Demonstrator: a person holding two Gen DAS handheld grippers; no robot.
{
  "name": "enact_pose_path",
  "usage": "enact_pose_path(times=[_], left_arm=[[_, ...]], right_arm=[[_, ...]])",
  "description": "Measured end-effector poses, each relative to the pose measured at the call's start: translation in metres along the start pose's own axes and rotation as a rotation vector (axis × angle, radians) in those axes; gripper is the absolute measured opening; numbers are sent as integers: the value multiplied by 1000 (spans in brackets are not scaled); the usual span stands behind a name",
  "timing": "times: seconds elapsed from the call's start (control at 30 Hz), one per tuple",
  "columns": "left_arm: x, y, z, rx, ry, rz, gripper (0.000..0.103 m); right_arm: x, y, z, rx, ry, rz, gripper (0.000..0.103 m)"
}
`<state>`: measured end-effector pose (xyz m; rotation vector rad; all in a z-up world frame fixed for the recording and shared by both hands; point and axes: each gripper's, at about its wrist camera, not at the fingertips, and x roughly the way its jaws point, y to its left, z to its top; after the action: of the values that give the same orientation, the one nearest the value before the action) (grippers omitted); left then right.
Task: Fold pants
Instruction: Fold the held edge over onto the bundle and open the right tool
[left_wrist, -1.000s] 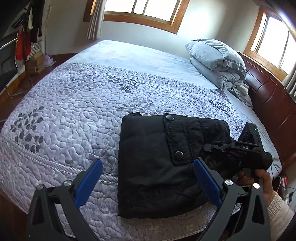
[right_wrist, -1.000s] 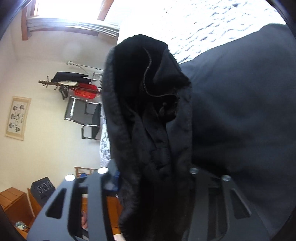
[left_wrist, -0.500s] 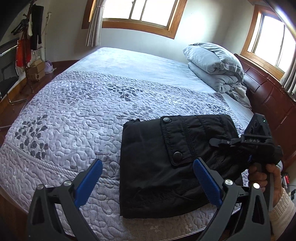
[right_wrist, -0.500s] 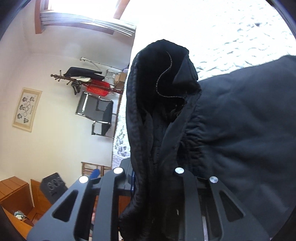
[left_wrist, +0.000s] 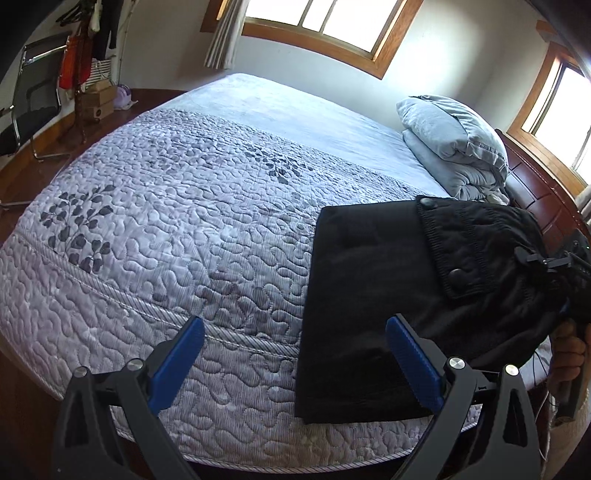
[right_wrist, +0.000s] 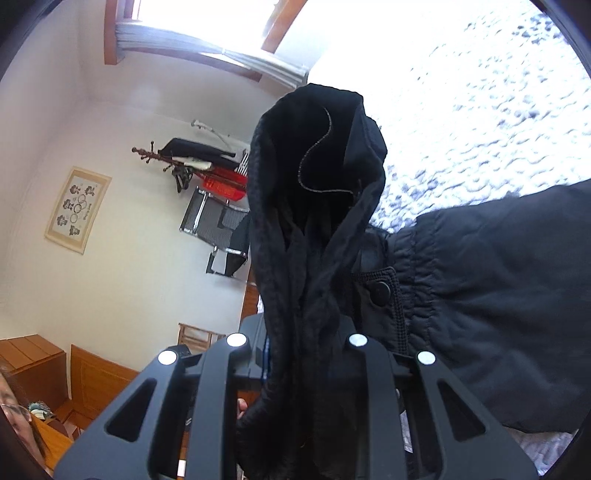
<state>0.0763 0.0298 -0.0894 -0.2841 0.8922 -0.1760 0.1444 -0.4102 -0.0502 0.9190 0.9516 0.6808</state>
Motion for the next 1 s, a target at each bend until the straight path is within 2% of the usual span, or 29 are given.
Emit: enact_pose_path(times=[0.23,0.27,0.47,0.67,0.77,0.87,0.97,1.0], left_arm=[[4,-13,-3,23,10,-22,99],[4,-15,-3,30,13,-25,99],[6,-27,-6,64,23,-37,99],[10,-34,-8,70,47,-37,99],[10,-37,-9,84,49,-31,99],[10,-40,-11,101,53,-22,99],[10,-42,-12,97,61,-25,99],[10,-42,-12,97,62,-27,99]], right_arm=[[-38,-22,-6,43,-30,-45,19],[-25,-19,-11,51,-31,-53,19],[-22,-48,-15,99,-39,-86,19],[-5,-125,-26,267,-31,-115,20],[-2,-157,-36,340,-40,-84,22],[0,-173,-41,368,-46,-45,26],[0,-174,-40,338,-33,-39,38],[-3,-172,-39,327,-29,-40,48]])
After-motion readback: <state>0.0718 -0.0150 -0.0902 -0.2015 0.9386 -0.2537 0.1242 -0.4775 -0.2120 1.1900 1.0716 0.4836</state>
